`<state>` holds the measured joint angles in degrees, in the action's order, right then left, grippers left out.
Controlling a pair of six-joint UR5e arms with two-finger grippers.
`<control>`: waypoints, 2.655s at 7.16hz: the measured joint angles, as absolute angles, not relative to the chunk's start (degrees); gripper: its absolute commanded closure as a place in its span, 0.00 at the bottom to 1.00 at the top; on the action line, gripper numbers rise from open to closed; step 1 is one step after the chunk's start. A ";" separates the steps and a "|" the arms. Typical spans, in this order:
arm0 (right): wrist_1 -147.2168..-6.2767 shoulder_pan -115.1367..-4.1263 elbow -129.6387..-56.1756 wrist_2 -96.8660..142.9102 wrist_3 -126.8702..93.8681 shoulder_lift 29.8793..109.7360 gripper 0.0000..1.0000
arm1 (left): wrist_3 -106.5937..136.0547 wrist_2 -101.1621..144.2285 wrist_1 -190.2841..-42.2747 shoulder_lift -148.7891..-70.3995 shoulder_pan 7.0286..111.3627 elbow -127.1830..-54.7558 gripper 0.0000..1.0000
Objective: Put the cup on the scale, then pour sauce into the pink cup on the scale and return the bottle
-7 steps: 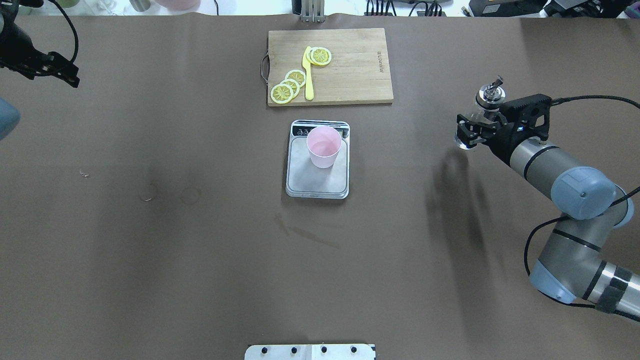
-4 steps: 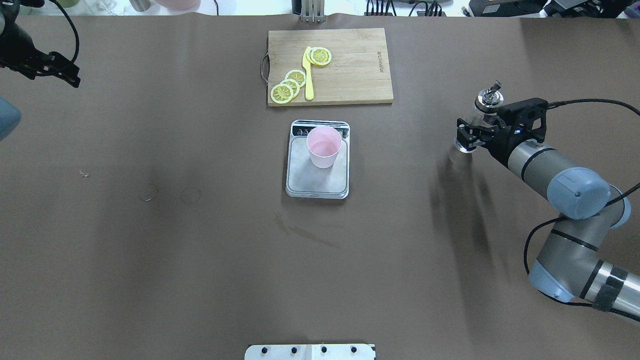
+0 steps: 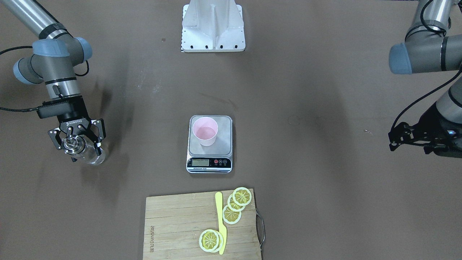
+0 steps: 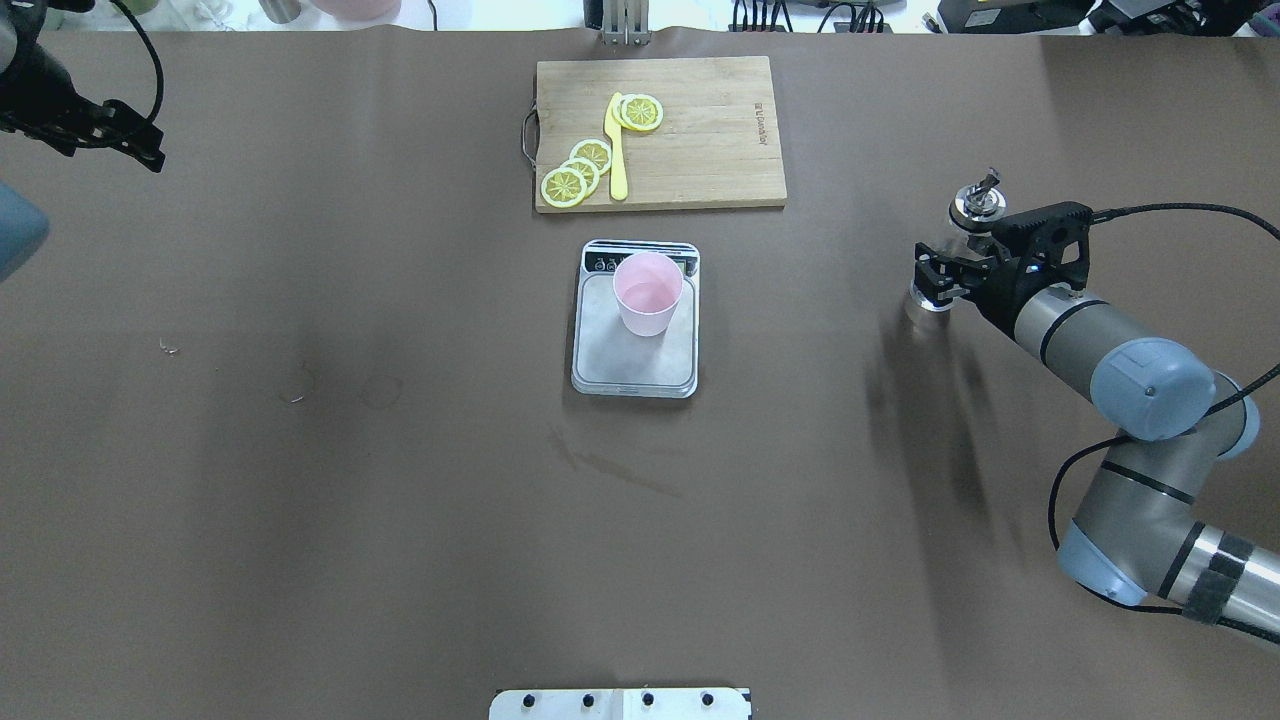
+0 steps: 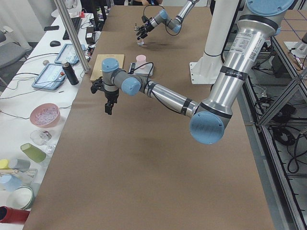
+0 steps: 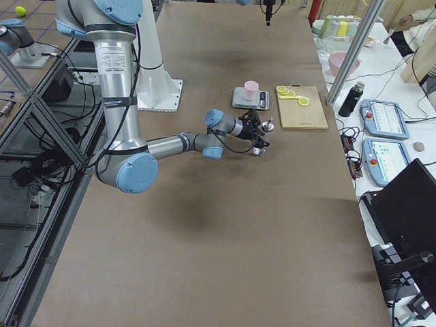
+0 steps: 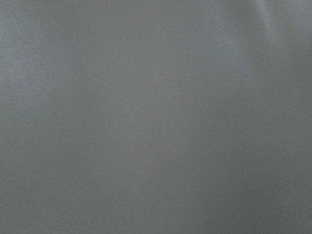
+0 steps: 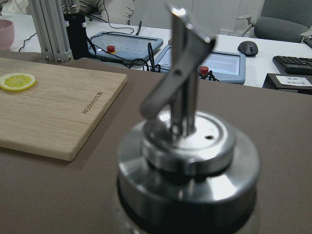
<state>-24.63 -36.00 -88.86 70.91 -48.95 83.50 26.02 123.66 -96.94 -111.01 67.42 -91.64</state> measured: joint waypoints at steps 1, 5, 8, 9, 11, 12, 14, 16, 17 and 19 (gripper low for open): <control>-24.65 -35.94 -88.48 70.89 -48.95 83.47 1.00 | 26.02 123.66 -96.96 -111.12 67.42 -91.43 0.01; -24.69 -35.86 -87.76 70.95 -48.95 82.95 1.00 | 26.02 123.61 -97.03 -111.18 67.33 -91.26 0.01; -24.72 -35.86 -87.34 71.03 -48.94 82.56 0.33 | 26.02 123.57 -97.35 -111.42 67.33 -90.68 0.01; -24.74 -35.86 -87.22 71.14 -48.90 82.22 0.00 | 26.02 123.57 -97.53 -111.43 67.32 -90.53 0.01; -24.62 -35.86 -86.96 71.29 -48.89 81.80 0.00 | 26.02 123.57 -97.69 -111.47 67.32 -90.33 0.01; -24.58 -35.86 -87.00 71.33 -48.83 81.77 0.00 | 26.02 123.57 -97.72 -111.59 67.32 -90.13 0.01; -24.53 -35.94 -87.74 71.36 -48.86 82.10 0.00 | 26.02 123.58 -97.73 -111.85 67.32 -89.81 0.01; -24.52 -35.82 -90.83 71.39 -48.94 84.74 0.00 | 26.02 123.58 -97.70 -111.95 67.32 -89.75 0.01; -24.54 -35.56 -92.80 71.44 -48.95 86.73 0.00 | 26.02 123.57 -97.70 -111.97 67.32 -89.71 0.01; -24.62 -35.11 -97.63 72.48 -49.13 91.23 0.00 | 26.03 123.57 -97.66 -111.93 67.32 -89.77 0.01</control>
